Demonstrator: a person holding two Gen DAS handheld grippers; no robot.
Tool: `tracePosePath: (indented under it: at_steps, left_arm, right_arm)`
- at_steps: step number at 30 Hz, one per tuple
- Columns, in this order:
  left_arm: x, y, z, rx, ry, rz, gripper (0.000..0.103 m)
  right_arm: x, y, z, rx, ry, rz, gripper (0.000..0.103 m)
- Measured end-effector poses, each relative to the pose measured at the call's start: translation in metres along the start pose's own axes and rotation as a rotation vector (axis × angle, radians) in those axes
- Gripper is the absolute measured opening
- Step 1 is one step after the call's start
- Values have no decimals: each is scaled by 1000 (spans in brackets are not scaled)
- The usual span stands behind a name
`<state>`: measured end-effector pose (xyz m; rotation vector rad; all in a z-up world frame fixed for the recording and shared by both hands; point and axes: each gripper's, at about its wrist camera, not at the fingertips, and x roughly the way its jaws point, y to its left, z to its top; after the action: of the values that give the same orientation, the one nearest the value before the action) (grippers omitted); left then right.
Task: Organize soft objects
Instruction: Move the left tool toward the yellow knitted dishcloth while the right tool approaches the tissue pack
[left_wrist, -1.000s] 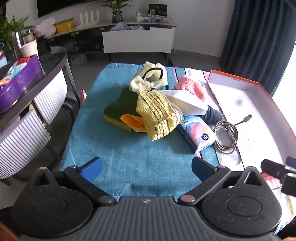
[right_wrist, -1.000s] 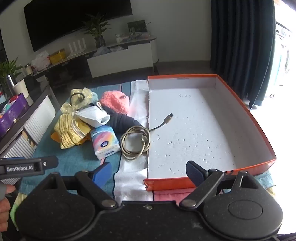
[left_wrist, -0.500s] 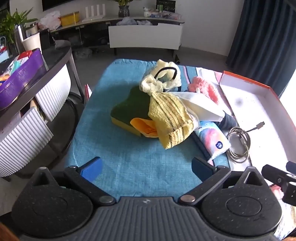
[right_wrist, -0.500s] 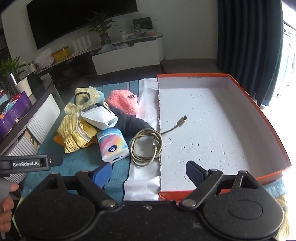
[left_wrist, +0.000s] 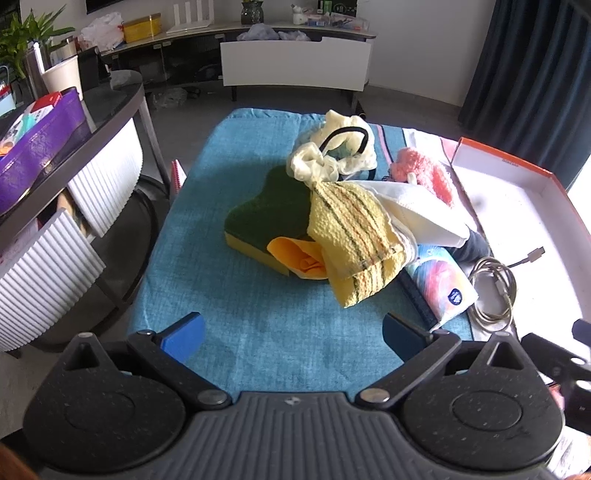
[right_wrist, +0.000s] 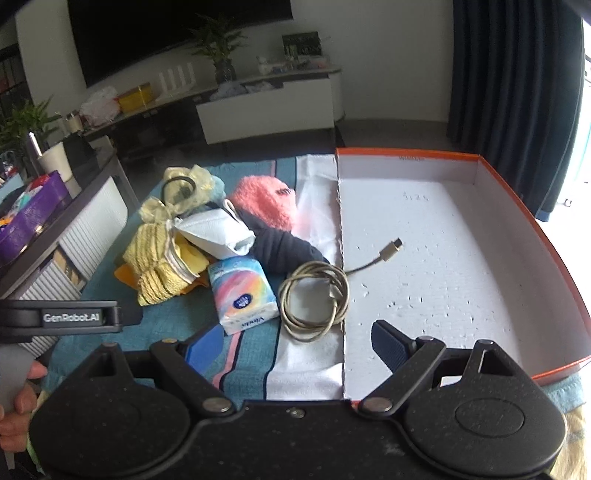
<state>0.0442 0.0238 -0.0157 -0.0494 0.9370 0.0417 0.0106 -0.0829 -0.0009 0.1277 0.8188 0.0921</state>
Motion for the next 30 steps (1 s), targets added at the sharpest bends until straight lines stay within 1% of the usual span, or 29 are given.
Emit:
tracePosePath:
  at_steps: [3,6,8,10,13,15,16,18,20,22,26,28,30]
  left_arm:
    - [1,-2,1,7,-6,16,103]
    - [0,1,2,-6,-19,12,103]
    - [1,1,3,-2,-20,2,103]
    - [1,0,2,12,-38,12,103]
    - [1,0,2,30,-65,-2,103]
    - [2,2,3,17,-58,-17,103]
    - [2,3,3,15,-56,-22,103]
    - [3,3,4,18,-63,-22,103]
    - [5,3,5,23,-54,-22,103]
    - [6,4,7,18,-45,-27,103]
    - [9,0,9,31,-40,-27,103]
    - [11,-2,11,32,-30,-14,103]
    - [12,-4,13,29,-24,-17,103]
  right_arm:
    - [4,1,0,-12,10,18,102]
    - [2,2,-3,-5,-35,2,102]
    - [3,2,-5,-13,-57,13,102]
    - [3,2,-5,-19,-71,26,102]
    - [8,6,-3,-51,-31,25,102]
    - [14,9,0,-55,5,-23,102]
    - [19,9,1,-49,36,-19,102]
    - [25,7,3,-30,81,23,102]
    - [27,6,1,-15,78,55,102]
    - [27,7,0,-9,64,38,102]
    - [27,9,1,-37,28,66,102]
    - [28,11,3,-49,35,63,102]
    - [29,10,5,-44,35,53,102]
